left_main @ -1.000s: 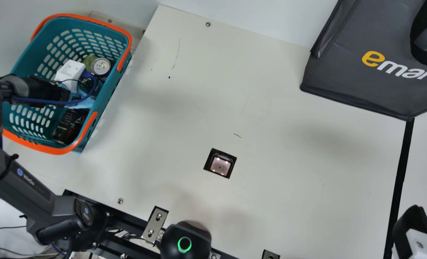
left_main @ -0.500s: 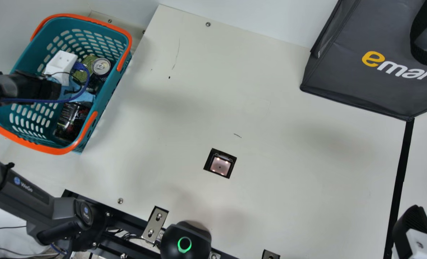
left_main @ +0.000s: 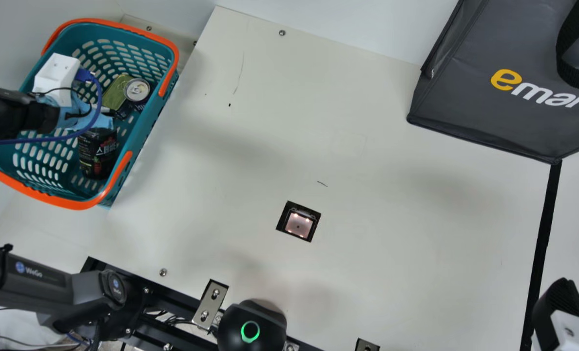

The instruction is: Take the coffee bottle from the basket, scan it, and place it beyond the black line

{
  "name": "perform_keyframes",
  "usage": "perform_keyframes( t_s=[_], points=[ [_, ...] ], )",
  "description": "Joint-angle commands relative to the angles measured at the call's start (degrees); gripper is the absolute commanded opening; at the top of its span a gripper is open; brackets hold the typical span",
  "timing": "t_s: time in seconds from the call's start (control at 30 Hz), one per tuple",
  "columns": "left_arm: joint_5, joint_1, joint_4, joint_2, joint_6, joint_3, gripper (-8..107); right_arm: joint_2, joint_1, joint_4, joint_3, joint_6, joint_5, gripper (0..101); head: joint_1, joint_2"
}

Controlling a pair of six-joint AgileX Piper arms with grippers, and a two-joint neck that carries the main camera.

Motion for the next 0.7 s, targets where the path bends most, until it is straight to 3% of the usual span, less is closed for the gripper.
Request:
perform_keyframes(
  t_s=[0.0, 0.33, 0.67],
  points=[
    [1.13, 0.55, 0.59, -1.40, -0.84, 0.10, 10, 0.00, 0.00, 0.00, 0.00, 0.00, 0.00, 91, -0.96, 0.14],
    [6.36, 3.82, 3.54, -6.02, -3.50, -0.56, 10, 0.00, 0.00, 0.00, 0.00, 0.00, 0.00, 91, -0.96, 0.14],
    [11.72, 5.50, 5.09, -8.85, -7.51, -4.63, 10, 0.00, 0.00, 0.00, 0.00, 0.00, 0.00, 91, -0.96, 0.14]
  ],
)
